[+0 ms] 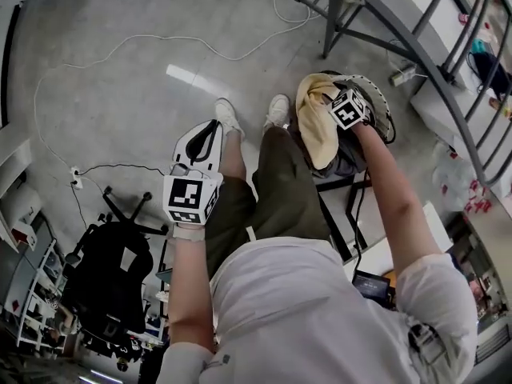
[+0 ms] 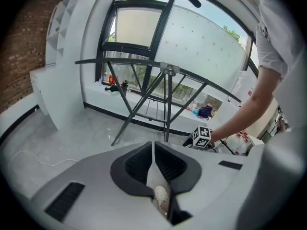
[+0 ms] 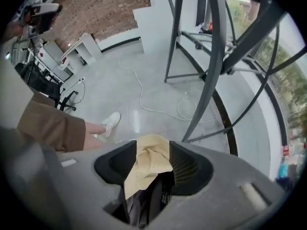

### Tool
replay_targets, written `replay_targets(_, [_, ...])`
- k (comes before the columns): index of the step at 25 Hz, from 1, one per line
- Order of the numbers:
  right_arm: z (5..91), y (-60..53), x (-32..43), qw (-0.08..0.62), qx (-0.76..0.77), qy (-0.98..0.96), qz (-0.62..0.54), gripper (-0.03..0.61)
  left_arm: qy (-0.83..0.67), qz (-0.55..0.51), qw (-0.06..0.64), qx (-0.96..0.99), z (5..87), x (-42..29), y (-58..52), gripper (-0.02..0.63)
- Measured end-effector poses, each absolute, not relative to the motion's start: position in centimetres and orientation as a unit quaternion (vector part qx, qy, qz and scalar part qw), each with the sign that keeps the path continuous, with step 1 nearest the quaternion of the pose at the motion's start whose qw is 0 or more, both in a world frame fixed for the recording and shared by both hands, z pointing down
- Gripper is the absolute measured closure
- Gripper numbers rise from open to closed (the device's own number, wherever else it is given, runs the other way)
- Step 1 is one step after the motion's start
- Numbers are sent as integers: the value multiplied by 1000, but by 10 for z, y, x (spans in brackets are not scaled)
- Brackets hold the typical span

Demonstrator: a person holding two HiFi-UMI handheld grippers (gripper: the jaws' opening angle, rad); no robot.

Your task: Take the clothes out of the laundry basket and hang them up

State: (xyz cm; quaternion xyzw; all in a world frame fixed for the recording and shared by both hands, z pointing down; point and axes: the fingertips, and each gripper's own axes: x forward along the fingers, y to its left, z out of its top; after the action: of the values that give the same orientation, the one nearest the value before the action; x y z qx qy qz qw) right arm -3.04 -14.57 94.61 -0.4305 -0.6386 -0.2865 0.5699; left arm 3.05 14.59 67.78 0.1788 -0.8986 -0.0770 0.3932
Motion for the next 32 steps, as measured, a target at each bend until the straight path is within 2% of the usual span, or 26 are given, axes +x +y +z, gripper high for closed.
replay_targets(8, [1030,-193,-15,662,-376,-563,-322,313,-883,-85,423,183,732,44,146,611])
replay_targets(15, [1050,-191,-15,638,-404,-538,-374,311,-882,-84,426,185,742,39,151,611])
replay_targets(18, [1051,-195,-9,653,-407,-514,-379,357,-882,-84,426,186,741,36,153,611])
replay_targets(21, [1045,-196,-2,656,-411,-514,-370,485,-883,-81,424,186,738,38,152,611])
replay_targets(22, [1041,-194,-1,656,-410,-523,-358,503,-882,-80,425,186,738,40,152,611])
replay_targets(26, [1014,-198,4,677,-367,-564,-298,550,-883,-80,422,191,730,42,149,611])
replay_targets(28, [1001,-208,16,697,-343,-569,-271,554,-884,-79,416,199,725,41,146,611])
replay_targets(32, [961,-183,-16,610,-361,-664,-239,557,-886,-77,402,218,711,37,140,611])
